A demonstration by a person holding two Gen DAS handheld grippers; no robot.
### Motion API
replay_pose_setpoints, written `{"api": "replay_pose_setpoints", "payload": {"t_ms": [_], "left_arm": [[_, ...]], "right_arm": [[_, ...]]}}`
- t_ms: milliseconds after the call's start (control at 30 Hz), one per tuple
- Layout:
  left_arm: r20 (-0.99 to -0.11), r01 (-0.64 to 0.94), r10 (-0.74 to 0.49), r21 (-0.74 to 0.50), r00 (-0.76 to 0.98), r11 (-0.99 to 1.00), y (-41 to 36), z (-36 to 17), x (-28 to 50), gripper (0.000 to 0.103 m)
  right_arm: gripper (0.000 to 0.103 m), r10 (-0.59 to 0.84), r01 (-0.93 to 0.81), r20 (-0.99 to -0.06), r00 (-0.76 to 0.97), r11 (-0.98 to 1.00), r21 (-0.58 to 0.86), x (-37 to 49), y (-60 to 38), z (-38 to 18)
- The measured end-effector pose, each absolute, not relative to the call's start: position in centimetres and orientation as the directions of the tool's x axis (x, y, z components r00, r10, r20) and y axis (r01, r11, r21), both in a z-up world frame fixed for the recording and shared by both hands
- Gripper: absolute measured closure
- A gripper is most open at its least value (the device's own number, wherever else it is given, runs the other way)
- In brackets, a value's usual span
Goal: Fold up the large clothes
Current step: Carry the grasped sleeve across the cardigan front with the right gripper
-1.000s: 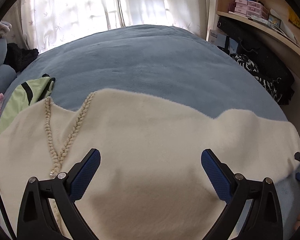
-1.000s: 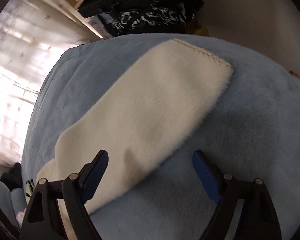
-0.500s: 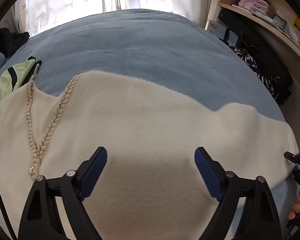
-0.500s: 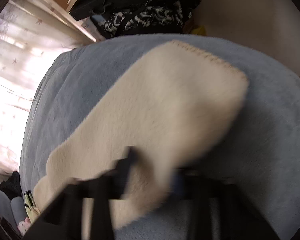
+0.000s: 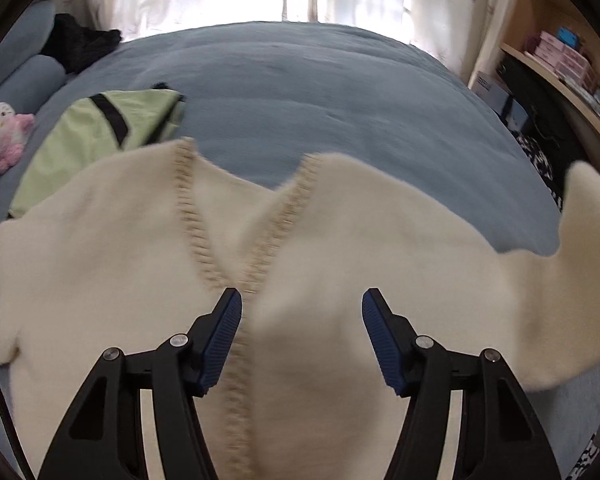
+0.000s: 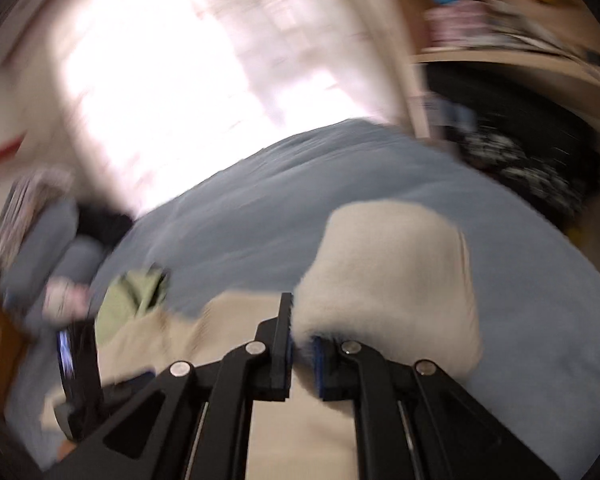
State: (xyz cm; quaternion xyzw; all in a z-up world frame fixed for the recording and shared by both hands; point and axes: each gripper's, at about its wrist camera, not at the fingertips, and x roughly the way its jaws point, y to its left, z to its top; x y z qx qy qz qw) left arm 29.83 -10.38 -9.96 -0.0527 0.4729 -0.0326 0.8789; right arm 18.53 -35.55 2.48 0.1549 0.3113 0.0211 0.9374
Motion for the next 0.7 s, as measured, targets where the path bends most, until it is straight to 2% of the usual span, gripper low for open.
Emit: {"api": "replay_pose_setpoints", "payload": {"t_ms": [100,267,333,367,500,600,700], "left_arm": [[-0.827,0.0,-0.111,-0.134,0.552,0.991,-7.0,-9.8,29.7,0.042],[-0.837,0.058,-0.178,-0.173,0.517,0.983,-4.6,-10.6,29.1,0.042],[-0.836,0.114,-0.235,-0.206,0.496,0.972,-4.6,-10.8,28.7,0.041],[-0.833,0.14,-0.259,-0.218,0.489,0.966,-4.8,-10.9,28.5,0.041],[-0.826,0.205,-0.332,-0.266,0.456,0.942,-6.7,-11.3,27.8,0.04],[-0.829,0.245,-0.361,-0.278,0.428,0.929,-8.9,-11.7,27.6,0.039],[-0.834,0.301,-0.374,-0.264,0.407,0.916,-11.3,-11.9,26.7,0.039]], "right_arm": [[0.095,0.146,-0.001,-0.65,0.745,0.976,0.218,20.3,-29.6,-0.5],[0.091,0.128,-0.058,-0.815,0.565,0.992,0.116,22.0,-23.1,-9.5],[0.078,0.098,-0.073,-0.852,0.514,0.995,0.071,21.2,-21.8,-11.7],[0.075,0.103,-0.081,-0.859,0.501,0.994,0.072,20.8,-21.7,-12.2],[0.05,0.178,-0.107,-0.841,0.511,0.984,0.143,18.3,-22.4,-11.0],[0.049,0.236,-0.11,-0.824,0.515,0.972,0.21,16.4,-23.6,-9.6],[0.049,0.223,-0.088,-0.815,0.535,0.974,0.208,15.2,-24.7,-8.1]]}}
